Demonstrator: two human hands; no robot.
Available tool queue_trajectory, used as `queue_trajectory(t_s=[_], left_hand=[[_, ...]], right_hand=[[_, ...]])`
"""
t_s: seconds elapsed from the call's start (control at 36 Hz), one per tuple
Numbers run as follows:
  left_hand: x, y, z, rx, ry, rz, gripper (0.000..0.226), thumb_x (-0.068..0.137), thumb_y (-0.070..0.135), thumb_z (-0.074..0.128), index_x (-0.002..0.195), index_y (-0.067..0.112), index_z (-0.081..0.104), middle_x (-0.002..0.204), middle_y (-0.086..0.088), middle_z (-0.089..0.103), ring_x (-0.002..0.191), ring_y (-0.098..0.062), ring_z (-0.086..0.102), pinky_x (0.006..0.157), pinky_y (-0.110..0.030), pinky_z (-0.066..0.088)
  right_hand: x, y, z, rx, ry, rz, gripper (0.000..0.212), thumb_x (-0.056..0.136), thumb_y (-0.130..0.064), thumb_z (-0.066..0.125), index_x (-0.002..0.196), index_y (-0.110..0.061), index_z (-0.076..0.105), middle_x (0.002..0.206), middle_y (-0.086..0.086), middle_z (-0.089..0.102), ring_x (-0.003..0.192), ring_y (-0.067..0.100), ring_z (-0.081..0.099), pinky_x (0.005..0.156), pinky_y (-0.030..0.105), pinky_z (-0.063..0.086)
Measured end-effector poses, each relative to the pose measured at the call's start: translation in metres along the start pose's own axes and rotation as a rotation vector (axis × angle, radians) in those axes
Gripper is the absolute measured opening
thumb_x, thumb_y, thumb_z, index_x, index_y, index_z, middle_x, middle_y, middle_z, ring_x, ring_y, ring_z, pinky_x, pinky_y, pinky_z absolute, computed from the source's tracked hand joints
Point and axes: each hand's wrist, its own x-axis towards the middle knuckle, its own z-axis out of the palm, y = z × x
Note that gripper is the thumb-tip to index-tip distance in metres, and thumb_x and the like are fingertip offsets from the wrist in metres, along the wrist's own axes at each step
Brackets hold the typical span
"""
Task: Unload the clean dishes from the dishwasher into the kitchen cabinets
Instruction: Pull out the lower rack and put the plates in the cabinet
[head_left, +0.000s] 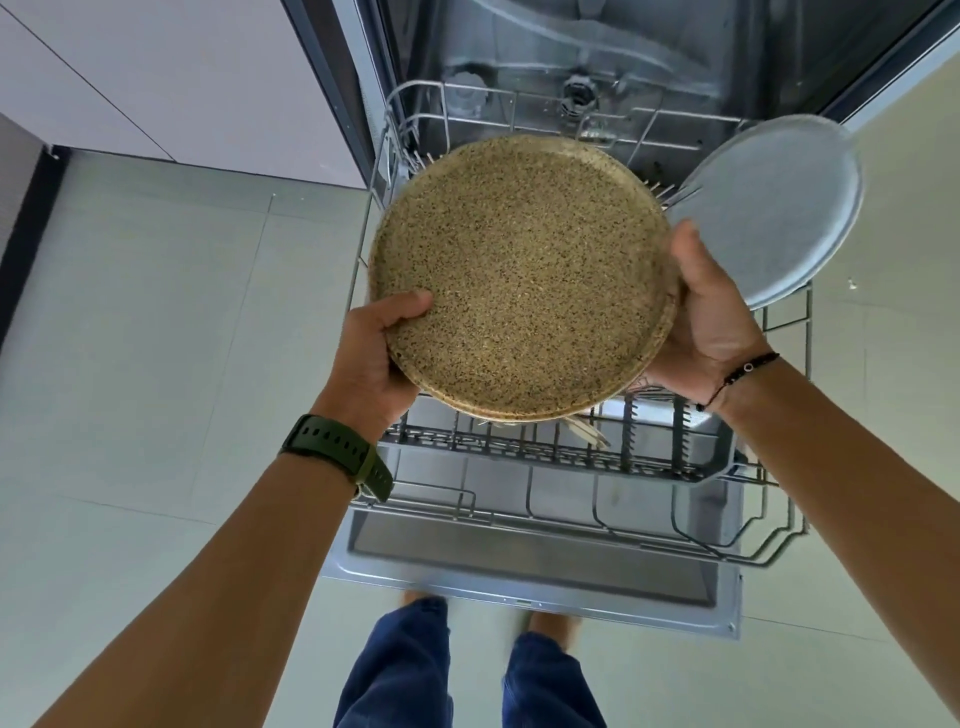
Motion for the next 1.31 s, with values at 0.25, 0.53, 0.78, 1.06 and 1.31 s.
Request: queue_trajectory(t_s=[0.25,0.53,0.78,1.06,1.31], left_hand=[[0.0,-0.011,-0.004,-0.038,0.059,0.032,0.042,0.068,0.004,0.051,0.109,0.009,0.056,0.109,-0.013,0.064,0.109,-0.034,0.059,0.094,-0.052,0.046],[0.005,-0.021,0.0,0.011,0.095,-0.007,0.032,0.083,0.0,0.042,0.111,0.01,0.055,0.103,-0.011,0.066,0.097,-0.03,0.062,0.086,-0.046,0.049],[0.009,-0.023,0.002,-0.013,0.109,-0.001,0.044,0.076,0.002,0.049,0.118,0.009,0.053,0.103,-0.01,0.067,0.096,-0.029,0.064,0.08,-0.043,0.052],[0.004,-0.024,0.013,-0.025,0.109,-0.022,0.028,0.085,0.001,0.041,0.107,0.01,0.056,0.103,-0.011,0.066,0.098,-0.03,0.061,0.087,-0.046,0.049],[-0.009,-0.019,0.038,-0.019,0.075,-0.005,0.025,0.086,0.0,0.041,0.1,0.013,0.057,0.097,-0.009,0.066,0.094,-0.029,0.061,0.087,-0.045,0.049]], right_hand=[[0.022,-0.043,-0.063,-0.893,1.206,-0.29,0.049,0.082,-0.026,0.058,0.124,-0.008,0.044,0.127,0.011,0.047,0.117,0.03,0.049,0.096,0.038,0.045],[0.032,-0.072,-0.129,-0.677,1.189,-0.071,0.063,0.071,-0.029,0.073,0.125,-0.007,0.049,0.125,0.011,0.056,0.111,0.03,0.057,0.093,0.039,0.049],[0.041,-0.085,-0.115,-0.852,1.17,-0.312,0.018,0.069,-0.007,0.057,0.064,-0.016,0.041,0.088,0.005,0.051,0.08,0.017,0.045,0.068,0.021,0.041],[-0.021,-0.08,-0.056,-1.248,0.823,-0.935,0.007,0.074,-0.005,0.051,0.077,-0.009,0.046,0.062,-0.005,0.036,0.062,0.01,0.035,0.049,0.021,0.024],[-0.04,-0.036,0.016,-2.05,-0.026,-1.633,0.013,0.1,-0.004,0.033,0.093,-0.004,0.044,0.092,0.024,0.07,0.074,0.035,0.07,0.064,0.041,0.056]])
